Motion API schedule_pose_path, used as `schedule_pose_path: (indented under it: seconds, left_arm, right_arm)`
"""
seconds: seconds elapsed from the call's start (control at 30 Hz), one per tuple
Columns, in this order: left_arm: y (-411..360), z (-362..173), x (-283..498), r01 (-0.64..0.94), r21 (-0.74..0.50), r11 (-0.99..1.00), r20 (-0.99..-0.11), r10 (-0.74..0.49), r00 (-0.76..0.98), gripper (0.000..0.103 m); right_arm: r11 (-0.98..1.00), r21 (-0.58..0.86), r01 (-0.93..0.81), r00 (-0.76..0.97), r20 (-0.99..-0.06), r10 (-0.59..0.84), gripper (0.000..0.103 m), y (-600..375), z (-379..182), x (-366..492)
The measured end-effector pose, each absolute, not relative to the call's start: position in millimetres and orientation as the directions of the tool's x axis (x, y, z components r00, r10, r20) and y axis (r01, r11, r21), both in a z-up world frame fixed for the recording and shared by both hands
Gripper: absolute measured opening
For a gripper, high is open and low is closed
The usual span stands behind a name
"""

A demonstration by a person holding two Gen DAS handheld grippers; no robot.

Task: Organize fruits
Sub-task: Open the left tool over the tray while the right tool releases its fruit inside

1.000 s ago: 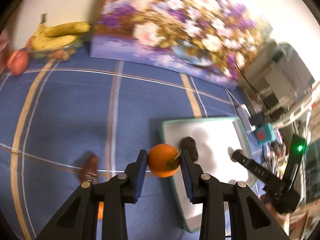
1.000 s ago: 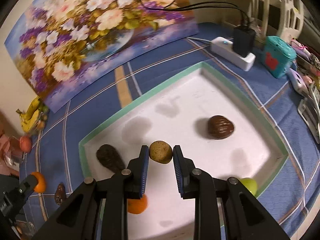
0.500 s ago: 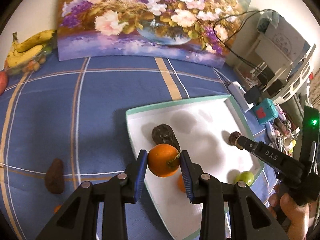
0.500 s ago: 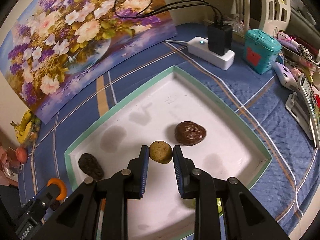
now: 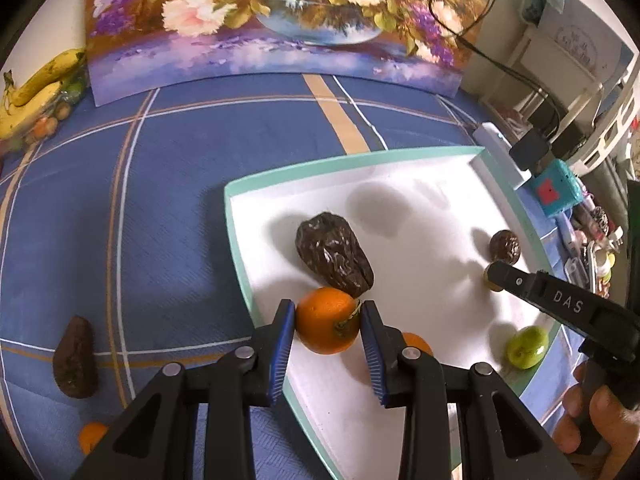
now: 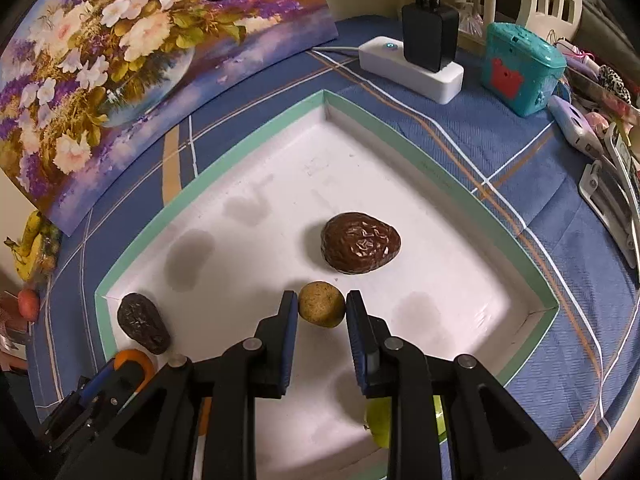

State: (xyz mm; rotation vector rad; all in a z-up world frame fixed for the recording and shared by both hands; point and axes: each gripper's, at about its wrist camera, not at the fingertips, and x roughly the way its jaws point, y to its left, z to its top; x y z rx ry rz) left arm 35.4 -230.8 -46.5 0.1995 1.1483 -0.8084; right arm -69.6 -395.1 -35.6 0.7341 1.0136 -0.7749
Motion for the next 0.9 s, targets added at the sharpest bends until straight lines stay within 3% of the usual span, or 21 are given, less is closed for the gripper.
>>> schedule_pose_path:
  seconds: [0.9]
  left_arm:
    - [-239.3,-46.8,32.7,0.672,-0.210,0.710,-0.883,-0.432,0.182,0.037]
  right_arm:
    - [0.533,0.154,0.832,0.311,-0.925,-0.218,0.026,-395.3,-36.7,-65.6]
